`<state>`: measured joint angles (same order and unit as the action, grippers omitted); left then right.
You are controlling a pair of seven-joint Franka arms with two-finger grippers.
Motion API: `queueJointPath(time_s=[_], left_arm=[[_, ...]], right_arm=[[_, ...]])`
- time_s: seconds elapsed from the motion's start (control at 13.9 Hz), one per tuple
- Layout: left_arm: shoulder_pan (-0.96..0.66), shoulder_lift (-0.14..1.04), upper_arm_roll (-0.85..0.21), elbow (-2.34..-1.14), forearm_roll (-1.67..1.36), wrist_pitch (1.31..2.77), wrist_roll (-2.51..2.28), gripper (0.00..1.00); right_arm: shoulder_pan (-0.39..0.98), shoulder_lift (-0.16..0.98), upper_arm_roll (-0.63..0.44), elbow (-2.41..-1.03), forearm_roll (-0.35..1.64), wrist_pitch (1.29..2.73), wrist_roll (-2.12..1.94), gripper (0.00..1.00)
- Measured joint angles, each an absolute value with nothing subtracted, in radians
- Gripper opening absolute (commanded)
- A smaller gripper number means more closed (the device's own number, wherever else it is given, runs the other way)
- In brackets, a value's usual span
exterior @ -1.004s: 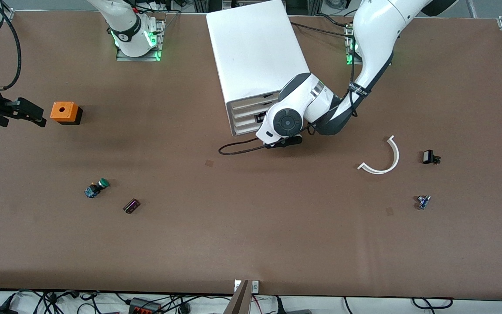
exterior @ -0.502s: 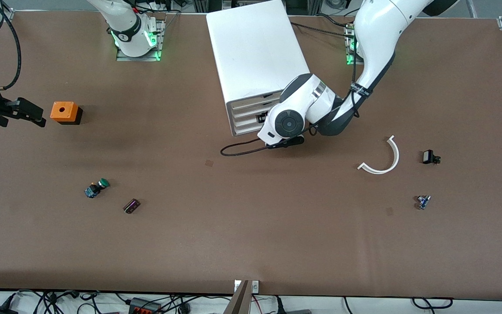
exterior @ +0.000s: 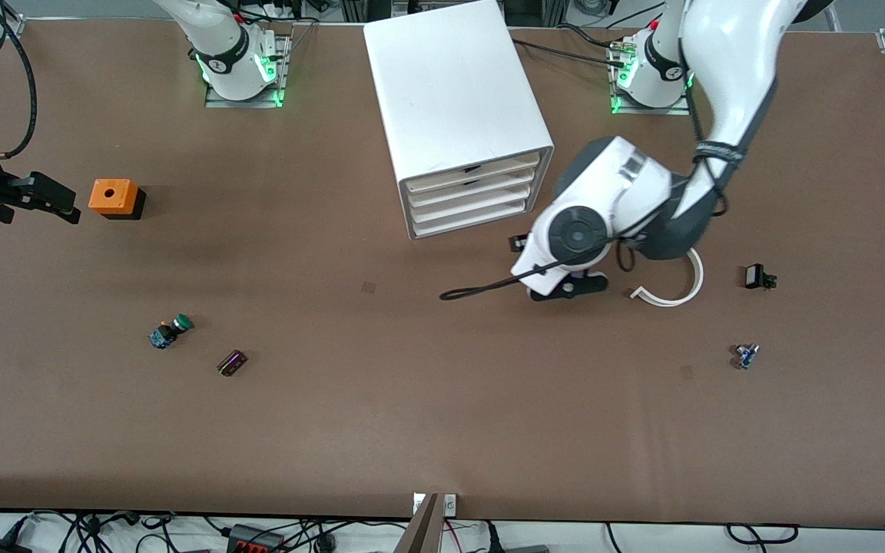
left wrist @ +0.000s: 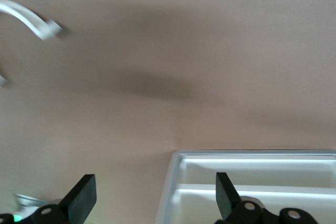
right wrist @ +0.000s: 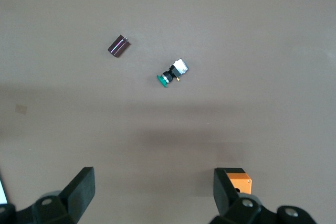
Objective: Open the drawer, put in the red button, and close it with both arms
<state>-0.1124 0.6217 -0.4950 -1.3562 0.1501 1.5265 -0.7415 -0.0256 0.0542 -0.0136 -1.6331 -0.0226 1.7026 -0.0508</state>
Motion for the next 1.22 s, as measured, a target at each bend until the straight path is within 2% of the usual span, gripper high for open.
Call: queueJointPath(time_s=[0.43,0.86,0.93,1.08,1.22], left_arm=[[0.078,0.557,-0.494,-1.287,0.168,1.476,-0.369,1.00],[0.186,0.406,-0.479,-1.281,0.162,1.358,-0.077,1.00],[0.167,0.373,-0.429,-1.282,0.145,1.353,-0.028,1.00],[0.072,0.300,-0.246,-1.296,0.067,1.348,0.073,1.00],[0.018,0.215,-0.117,-1.364,0.012,1.386,0.135,1.00]], right_arm=[[-0.025,0.053,-0.013,-1.633,-0.023,1.671,-0.051,1.00],[-0.026,0.038,-0.014,-1.633,-0.023,1.663,-0.050,1.00],[-0.026,0.033,-0.014,-1.633,-0.023,1.653,-0.050,1.00],[-0.026,0.016,-0.014,-1.632,-0.023,1.613,-0.050,1.00],[-0.025,0.004,-0.013,-1.632,-0.023,1.591,-0.050,1.00]])
